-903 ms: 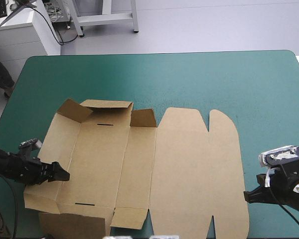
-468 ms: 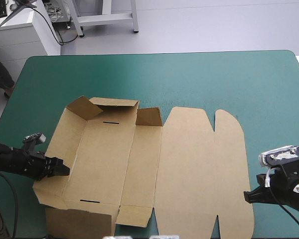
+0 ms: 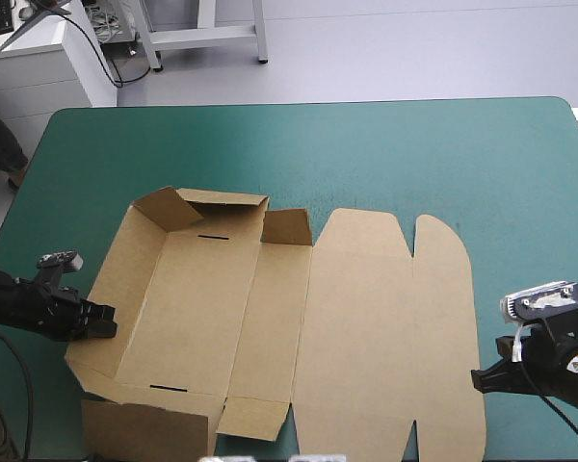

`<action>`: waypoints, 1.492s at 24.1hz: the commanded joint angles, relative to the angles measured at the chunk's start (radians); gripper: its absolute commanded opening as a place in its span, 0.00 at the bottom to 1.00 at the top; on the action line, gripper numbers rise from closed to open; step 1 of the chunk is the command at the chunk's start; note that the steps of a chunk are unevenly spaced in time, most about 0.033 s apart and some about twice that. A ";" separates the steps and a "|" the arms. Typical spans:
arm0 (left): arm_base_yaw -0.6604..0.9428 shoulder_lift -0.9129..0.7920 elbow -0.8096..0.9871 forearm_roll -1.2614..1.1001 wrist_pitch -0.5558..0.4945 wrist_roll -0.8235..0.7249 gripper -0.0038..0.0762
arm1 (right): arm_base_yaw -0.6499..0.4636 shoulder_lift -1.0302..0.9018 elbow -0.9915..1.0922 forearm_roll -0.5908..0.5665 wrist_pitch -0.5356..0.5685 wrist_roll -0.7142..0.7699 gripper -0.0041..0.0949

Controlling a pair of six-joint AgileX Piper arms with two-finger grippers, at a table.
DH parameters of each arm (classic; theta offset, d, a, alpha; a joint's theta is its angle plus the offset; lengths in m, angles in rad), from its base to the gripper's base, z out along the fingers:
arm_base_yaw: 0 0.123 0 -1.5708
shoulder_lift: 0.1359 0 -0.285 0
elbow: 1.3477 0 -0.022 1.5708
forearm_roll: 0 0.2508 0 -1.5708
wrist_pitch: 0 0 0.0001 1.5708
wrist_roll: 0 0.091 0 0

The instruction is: Fold the box

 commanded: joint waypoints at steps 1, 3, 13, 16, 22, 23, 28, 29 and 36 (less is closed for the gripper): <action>-0.033 -0.027 -0.027 0.026 0.104 -0.007 0.04 | -0.004 0.003 -0.021 0.020 -0.039 -0.010 0.04; -0.071 -0.027 -0.027 0.059 0.104 -0.007 0.04 | -0.004 0.003 -0.021 0.020 -0.039 -0.010 0.04; -0.345 -0.027 -0.158 0.221 -0.072 -0.018 0.04 | -0.004 0.003 -0.021 0.020 -0.037 -0.010 0.04; -0.496 -0.026 -0.311 0.369 -0.215 -0.039 0.04 | -0.004 0.003 -0.021 0.020 -0.031 -0.004 0.04; -0.773 -0.026 -0.465 0.595 -0.566 0.000 0.04 | -0.004 0.003 -0.021 0.022 -0.028 0.029 0.04; -0.826 -0.026 -0.465 0.658 -0.640 -0.007 0.04 | -0.004 0.003 -0.021 0.022 -0.028 0.029 0.04; -1.010 0.011 -0.465 0.832 -0.884 -0.003 0.04 | -0.004 0.003 -0.021 0.024 -0.028 0.040 0.04; -1.033 0.016 -0.465 0.850 -0.918 -0.003 0.04 | -0.004 0.003 -0.021 0.024 -0.028 0.040 0.04; -1.175 0.054 -0.465 1.004 -1.073 -0.003 0.04 | -0.004 0.003 -0.021 0.028 -0.028 0.048 0.04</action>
